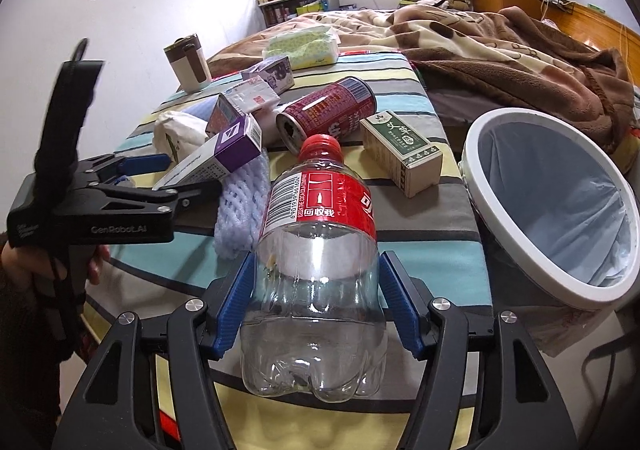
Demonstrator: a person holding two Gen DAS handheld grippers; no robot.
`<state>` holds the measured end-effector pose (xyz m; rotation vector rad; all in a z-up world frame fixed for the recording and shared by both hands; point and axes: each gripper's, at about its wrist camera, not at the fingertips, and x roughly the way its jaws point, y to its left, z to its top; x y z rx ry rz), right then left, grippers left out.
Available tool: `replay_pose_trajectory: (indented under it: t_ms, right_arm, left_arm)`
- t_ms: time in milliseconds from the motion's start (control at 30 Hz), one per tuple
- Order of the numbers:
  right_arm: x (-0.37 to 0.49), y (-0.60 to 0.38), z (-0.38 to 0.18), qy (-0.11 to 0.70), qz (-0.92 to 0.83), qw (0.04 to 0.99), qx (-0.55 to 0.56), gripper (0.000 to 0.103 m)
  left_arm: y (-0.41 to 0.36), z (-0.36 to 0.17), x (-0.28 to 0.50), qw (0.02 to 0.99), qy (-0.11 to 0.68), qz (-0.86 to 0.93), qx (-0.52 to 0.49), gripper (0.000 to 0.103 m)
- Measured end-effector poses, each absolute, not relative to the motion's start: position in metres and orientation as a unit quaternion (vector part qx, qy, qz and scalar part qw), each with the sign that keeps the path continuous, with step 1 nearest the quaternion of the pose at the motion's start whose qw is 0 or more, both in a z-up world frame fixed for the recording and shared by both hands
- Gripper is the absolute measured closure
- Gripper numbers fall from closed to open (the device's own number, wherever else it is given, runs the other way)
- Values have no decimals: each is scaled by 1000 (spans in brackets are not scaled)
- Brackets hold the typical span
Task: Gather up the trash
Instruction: 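Grasp the clear red-label bottle with the right gripper while the left grasps the cream box, then carry bottle and cream box over the white bin and open both grippers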
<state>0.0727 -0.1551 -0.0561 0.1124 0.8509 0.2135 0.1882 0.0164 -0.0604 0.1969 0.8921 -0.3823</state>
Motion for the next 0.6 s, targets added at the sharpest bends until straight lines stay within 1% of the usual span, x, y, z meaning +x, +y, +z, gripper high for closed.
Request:
replay_pose_trajectory:
  t_ms: [100, 133, 167, 300, 367, 600]
  right_arm:
    - [73, -155, -56, 411, 107, 904, 49, 38]
    - [73, -156, -56, 411, 108, 904, 50, 38]
    - [74, -156, -56, 411, 109, 904, 51, 38]
    - [74, -158, -56, 409, 113, 904, 54, 39]
    - [74, -158, -57, 407, 116, 904, 52, 39]
    - [69, -159, -55, 394, 131, 909, 48, 39]
  left_arm:
    - [15, -64, 192, 875, 436, -190, 92, 11]
    - [15, -64, 191, 874, 435, -197, 90, 15]
    - [14, -63, 191, 873, 435, -203, 88, 22]
    - [14, -60, 187, 873, 435, -205, 84, 35]
    - [15, -59, 185, 873, 435, -207, 78, 44]
    - [18, -54, 173, 878, 431, -202, 53, 56]
